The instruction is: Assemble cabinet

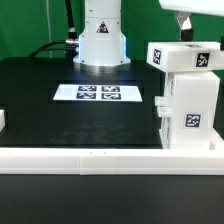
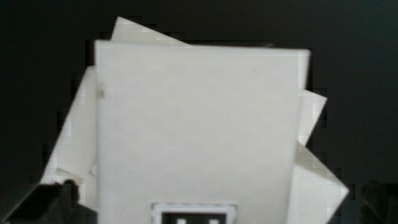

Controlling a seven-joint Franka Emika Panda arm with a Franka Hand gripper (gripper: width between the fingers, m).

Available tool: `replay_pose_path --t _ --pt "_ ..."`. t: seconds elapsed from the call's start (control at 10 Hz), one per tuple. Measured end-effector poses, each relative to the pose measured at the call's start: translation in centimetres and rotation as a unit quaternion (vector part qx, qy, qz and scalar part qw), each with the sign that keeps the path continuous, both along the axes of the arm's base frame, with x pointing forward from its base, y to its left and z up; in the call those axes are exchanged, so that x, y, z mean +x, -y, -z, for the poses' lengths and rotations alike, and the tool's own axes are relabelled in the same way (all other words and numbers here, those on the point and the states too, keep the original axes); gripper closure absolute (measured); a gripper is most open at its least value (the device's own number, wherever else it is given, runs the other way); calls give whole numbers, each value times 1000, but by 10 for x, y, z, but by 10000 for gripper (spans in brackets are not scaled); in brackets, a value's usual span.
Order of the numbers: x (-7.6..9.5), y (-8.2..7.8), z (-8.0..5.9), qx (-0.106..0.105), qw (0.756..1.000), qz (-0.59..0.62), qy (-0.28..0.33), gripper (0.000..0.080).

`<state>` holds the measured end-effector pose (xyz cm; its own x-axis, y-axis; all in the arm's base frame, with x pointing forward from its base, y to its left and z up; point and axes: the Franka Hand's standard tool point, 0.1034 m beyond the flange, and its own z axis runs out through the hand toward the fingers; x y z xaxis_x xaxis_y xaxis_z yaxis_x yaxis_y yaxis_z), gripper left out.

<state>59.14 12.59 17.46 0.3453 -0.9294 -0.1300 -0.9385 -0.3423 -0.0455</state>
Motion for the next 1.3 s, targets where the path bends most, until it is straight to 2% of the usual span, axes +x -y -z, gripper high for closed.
replay_pose_path --t 0.2,0.4,0.6,1.0,1.2,1.3 --pt "-2 -2 3 -1 1000 -24 1 2" --pt "-3 -3 3 -9 986 -165 10 2" --pt "-1 -3 2 -12 968 -250 20 2" --pt "0 2 2 -8 896 -443 46 2" --pt "1 3 2 -7 842 -537 58 2" --pt "1 4 1 -7 796 -601 66 2"
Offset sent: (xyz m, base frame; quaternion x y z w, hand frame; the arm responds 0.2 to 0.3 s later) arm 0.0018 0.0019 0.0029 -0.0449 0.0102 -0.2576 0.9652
